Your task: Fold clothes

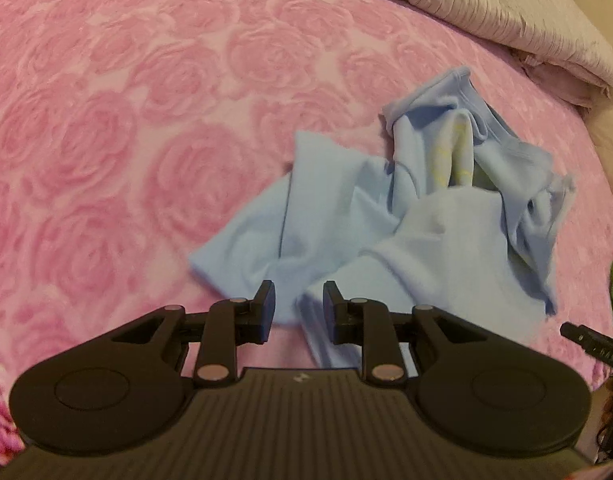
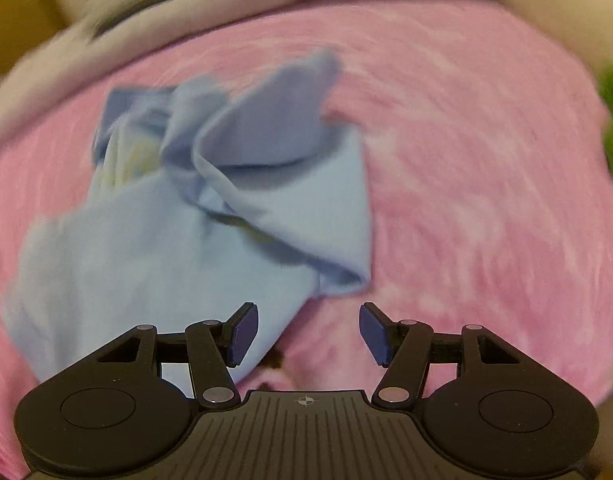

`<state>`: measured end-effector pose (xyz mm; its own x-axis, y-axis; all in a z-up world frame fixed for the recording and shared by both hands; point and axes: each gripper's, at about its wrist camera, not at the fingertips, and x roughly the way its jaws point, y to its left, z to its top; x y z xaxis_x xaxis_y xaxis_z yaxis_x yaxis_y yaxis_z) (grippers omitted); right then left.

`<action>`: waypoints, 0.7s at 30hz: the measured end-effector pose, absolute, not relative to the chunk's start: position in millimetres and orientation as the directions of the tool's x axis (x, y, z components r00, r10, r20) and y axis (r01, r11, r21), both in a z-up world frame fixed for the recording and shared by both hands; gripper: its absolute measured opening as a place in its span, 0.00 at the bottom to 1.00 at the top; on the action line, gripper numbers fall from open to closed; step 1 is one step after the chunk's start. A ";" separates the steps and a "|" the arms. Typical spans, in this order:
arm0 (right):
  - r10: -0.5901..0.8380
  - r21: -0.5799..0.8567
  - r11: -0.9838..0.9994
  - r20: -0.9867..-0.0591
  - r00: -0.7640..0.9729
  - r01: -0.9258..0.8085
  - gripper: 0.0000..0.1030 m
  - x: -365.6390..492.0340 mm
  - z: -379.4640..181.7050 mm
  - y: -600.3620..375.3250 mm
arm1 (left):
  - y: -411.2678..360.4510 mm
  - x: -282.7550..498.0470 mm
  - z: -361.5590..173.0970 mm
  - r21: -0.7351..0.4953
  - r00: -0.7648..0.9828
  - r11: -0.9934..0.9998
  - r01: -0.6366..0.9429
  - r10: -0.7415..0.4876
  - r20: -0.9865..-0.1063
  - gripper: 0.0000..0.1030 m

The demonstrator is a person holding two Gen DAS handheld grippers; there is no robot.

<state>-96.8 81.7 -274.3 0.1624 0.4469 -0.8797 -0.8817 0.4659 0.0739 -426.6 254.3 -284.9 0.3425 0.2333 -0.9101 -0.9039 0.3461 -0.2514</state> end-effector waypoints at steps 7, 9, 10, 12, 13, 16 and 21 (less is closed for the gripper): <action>0.450 0.067 0.517 -0.870 0.204 -0.854 0.58 -70.9 -310.9 95.9 | 301.1 -422.3 -317.4 -0.316 0.372 0.239 -0.918 0.248 -0.894 0.28; 0.446 0.075 0.521 -0.873 0.196 -0.850 0.58 -65.9 -317.8 104.7 | 314.1 -422.0 -328.6 -0.329 0.376 0.210 -0.921 0.246 -0.893 0.32; 0.441 0.078 0.526 -0.876 0.193 -0.847 0.58 -63.9 -321.4 108.6 | 320.6 -421.8 -334.2 -0.336 0.378 0.195 -0.921 0.245 -0.893 0.33; 0.432 0.082 0.536 -0.882 0.189 -0.840 0.58 -60.0 -328.7 116.4 | 332.4 -418.5 -344.5 -0.379 0.413 0.183 -0.907 0.216 -0.885 0.35; 0.429 0.092 0.550 -0.884 0.186 -0.830 0.58 -56.7 -332.4 119.0 | 337.3 -416.2 -350.6 -0.418 0.446 0.175 -0.892 0.188 -0.875 0.41; 0.438 0.159 0.618 -0.883 0.169 -0.770 0.58 -43.6 -336.6 118.9 | 343.1 -406.1 -369.9 -0.491 0.512 0.165 -0.856 0.126 -0.850 0.64; 0.481 0.242 0.670 -0.862 0.162 -0.702 0.26 -31.2 -326.6 116.3 | 345.1 -401.7 -372.9 -0.490 0.527 0.232 -0.840 0.141 -0.838 0.20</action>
